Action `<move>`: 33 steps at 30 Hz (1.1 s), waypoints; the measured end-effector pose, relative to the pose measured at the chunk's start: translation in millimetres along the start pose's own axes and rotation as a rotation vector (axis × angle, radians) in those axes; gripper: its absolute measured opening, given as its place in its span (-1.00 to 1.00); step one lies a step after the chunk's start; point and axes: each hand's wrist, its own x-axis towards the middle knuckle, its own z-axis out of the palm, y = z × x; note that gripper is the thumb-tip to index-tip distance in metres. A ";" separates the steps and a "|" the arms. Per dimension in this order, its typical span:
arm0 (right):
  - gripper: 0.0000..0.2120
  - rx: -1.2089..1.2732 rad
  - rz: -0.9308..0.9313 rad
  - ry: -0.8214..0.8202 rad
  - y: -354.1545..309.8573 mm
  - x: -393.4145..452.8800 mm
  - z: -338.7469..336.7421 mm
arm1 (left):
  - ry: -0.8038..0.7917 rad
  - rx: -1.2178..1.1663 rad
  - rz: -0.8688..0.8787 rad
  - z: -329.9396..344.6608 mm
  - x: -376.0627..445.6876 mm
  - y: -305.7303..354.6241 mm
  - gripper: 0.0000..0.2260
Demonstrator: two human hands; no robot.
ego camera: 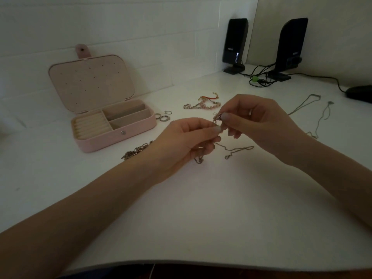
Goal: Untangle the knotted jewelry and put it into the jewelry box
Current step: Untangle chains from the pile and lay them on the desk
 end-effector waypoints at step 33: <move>-0.85 0.689 0.435 0.961 28.9 20.3 -76.8 | 0.146 0.308 -0.034 -13.9 1.0 6.9 -0.93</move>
